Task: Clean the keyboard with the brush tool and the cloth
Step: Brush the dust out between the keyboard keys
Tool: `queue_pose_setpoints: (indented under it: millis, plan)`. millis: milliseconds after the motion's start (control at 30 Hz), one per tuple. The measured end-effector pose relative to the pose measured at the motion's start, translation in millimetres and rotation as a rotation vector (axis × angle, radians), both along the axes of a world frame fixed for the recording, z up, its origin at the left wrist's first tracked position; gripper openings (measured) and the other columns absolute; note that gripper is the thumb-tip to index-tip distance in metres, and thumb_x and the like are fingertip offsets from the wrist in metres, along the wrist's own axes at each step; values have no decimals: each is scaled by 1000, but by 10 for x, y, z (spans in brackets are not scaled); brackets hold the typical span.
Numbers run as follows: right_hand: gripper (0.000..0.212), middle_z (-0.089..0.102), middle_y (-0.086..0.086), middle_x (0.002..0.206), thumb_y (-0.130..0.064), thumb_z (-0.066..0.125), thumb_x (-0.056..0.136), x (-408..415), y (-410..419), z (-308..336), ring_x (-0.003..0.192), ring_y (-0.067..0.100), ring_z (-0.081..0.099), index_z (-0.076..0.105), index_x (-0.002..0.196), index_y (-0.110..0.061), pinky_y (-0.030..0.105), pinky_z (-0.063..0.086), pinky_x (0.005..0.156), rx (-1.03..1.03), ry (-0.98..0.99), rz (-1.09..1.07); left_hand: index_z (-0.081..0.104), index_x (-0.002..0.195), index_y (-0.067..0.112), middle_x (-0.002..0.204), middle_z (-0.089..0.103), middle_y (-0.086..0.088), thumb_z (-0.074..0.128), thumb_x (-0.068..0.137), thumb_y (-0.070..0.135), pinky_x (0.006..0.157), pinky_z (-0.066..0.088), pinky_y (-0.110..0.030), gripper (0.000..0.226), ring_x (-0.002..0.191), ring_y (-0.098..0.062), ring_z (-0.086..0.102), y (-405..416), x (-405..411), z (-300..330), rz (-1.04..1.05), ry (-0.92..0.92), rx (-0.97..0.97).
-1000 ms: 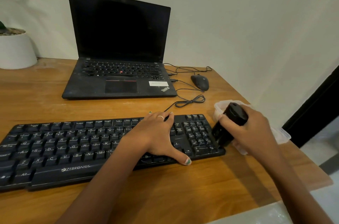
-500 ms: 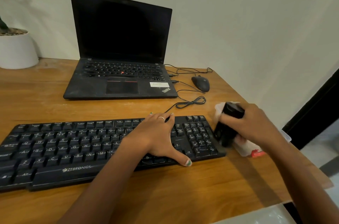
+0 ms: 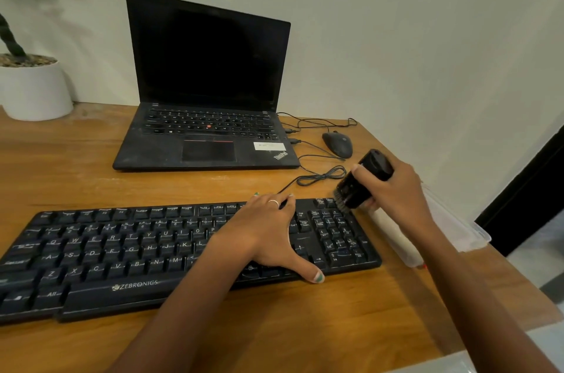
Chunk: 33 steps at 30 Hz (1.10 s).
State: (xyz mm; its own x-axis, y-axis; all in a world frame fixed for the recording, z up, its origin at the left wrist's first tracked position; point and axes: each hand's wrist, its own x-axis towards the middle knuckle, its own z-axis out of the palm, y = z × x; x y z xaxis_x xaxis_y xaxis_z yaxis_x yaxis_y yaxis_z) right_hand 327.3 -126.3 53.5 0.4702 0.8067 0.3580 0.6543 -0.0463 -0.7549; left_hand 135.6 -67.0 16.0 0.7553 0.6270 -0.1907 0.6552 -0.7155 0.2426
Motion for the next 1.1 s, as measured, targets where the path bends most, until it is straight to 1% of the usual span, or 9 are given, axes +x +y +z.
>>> queue_pose_setpoints:
  millis: [133, 233, 400, 533, 633, 733, 833, 933, 1100]
  plan:
    - [9, 65, 1, 67, -24, 64, 85, 85, 17, 9, 42, 12, 57, 57, 84, -18, 19, 46, 39, -133, -46, 23, -7, 154, 15, 163, -9, 0, 60, 66, 81, 119, -5, -38, 129, 149, -21, -7, 4, 2, -9, -1, -3, 11]
    - [14, 66, 7, 65, -24, 65, 83, 157, -3, 171, 38, 13, 54, 59, 86, -12, 22, 43, 39, -320, -84, 124, -7, 154, 15, 163, -9, 0, 60, 65, 81, 119, -5, -39, 130, 149, -21, -7, 5, 2, -21, 2, -2, 7]
    - [17, 66, 5, 74, -28, 67, 83, 38, 181, 103, 56, 16, 62, 61, 90, -14, 25, 53, 49, -49, -59, 53, -6, 154, 14, 163, -10, 1, 61, 67, 80, 118, -5, -38, 128, 149, -21, -8, -14, -4, 14, 3, -1, 8]
    - [17, 65, 4, 71, -27, 65, 84, 42, 307, 5, 46, 12, 58, 56, 90, -14, 19, 47, 42, -198, -27, 75, -7, 154, 15, 163, -11, 1, 60, 67, 80, 118, -6, -38, 128, 149, -21, -9, -18, -5, 18, 3, 1, 8]
    - [19, 64, 6, 68, -26, 66, 83, 106, 330, 204, 44, 15, 55, 58, 91, -10, 23, 46, 43, -308, -137, 85, -8, 154, 16, 163, -11, 1, 61, 67, 80, 118, -7, -38, 129, 149, -22, -10, -24, 1, 16, 0, 4, 4]
    - [20, 64, 5, 77, -28, 66, 82, 36, 348, 194, 55, 13, 56, 59, 95, -14, 28, 50, 56, -184, -213, 96, -7, 154, 15, 163, -10, 1, 61, 67, 79, 118, -6, -38, 128, 149, -22, -9, -24, -1, 21, 0, 1, 9]
    - [21, 64, 4, 75, -30, 67, 82, 24, 326, 74, 49, 5, 55, 59, 90, -13, 17, 46, 46, -207, -174, 102, -7, 154, 15, 163, -9, 1, 61, 67, 79, 118, -5, -38, 128, 149, -22, -8, -26, -2, 24, 1, 2, 11]
    - [20, 61, 3, 72, -26, 67, 82, 89, 291, 179, 51, 15, 56, 56, 93, -13, 22, 46, 45, -284, -168, 62, -7, 154, 16, 163, -8, 0, 61, 66, 80, 119, -3, -38, 128, 149, -22, -7, -26, -1, 28, 7, 4, 6]
    - [18, 59, -4, 73, -28, 68, 82, -63, 299, 70, 61, 11, 57, 55, 89, -17, 13, 44, 45, -128, -203, 99, -7, 155, 16, 163, -6, 0, 62, 66, 80, 119, -1, -38, 129, 149, -23, -6, -25, -5, 28, 10, -1, 7]
